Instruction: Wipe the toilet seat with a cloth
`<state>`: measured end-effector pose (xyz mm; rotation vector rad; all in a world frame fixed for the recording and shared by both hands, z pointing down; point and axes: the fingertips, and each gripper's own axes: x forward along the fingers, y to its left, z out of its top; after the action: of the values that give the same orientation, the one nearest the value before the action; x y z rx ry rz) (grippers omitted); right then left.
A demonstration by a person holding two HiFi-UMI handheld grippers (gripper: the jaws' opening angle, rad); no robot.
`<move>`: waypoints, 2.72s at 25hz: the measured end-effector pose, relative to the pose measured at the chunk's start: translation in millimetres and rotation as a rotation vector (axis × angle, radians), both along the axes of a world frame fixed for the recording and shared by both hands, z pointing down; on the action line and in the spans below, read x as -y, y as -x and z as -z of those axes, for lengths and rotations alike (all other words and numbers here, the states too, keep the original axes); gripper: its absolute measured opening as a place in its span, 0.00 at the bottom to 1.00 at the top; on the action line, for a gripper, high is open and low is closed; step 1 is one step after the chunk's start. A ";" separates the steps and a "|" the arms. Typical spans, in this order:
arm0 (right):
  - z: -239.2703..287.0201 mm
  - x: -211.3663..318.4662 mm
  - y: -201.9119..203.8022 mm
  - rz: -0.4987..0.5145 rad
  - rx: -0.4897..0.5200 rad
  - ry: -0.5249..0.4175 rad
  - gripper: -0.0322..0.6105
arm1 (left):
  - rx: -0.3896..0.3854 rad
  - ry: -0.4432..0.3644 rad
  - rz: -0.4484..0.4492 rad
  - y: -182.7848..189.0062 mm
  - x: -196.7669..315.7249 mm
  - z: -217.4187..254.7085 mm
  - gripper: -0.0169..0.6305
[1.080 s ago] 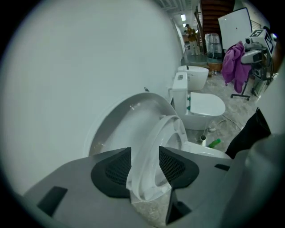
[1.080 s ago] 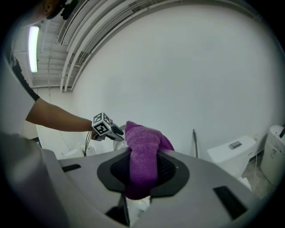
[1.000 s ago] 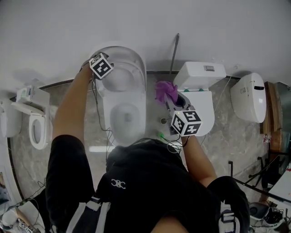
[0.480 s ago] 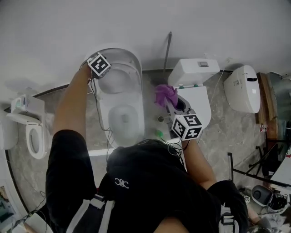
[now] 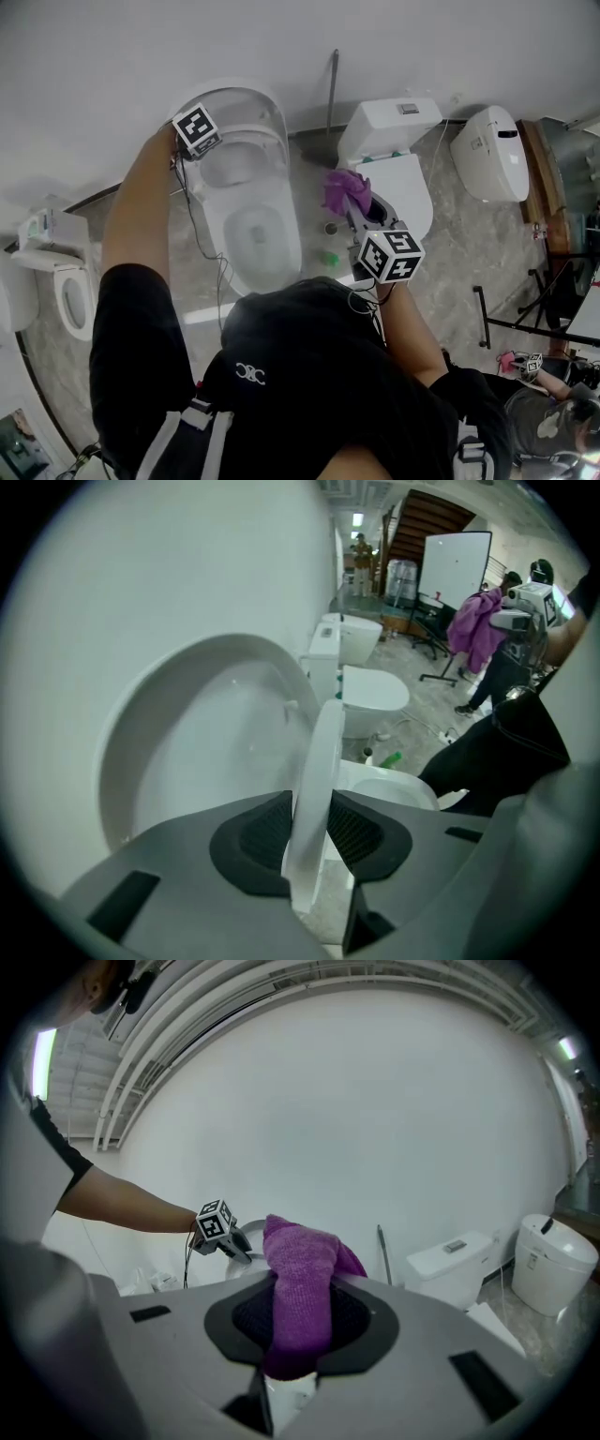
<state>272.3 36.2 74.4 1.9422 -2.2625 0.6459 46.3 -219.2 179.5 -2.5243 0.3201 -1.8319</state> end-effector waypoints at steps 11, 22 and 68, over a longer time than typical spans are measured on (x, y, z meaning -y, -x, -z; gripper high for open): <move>-9.8 -23.3 55.2 0.022 0.056 0.015 0.18 | 0.030 0.185 -0.234 5.4 -118.8 -10.3 0.20; -21.8 -22.9 114.0 0.127 0.064 0.041 0.18 | -0.065 0.024 -0.279 9.1 -203.7 -35.3 0.20; -238.8 -44.3 138.1 0.293 0.096 0.440 0.18 | -0.062 0.267 -0.317 19.8 -430.4 -248.0 0.38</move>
<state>134.2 80.5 313.2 1.3758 -2.1579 1.0994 26.5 211.2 427.5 -2.6065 -0.3306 -1.7757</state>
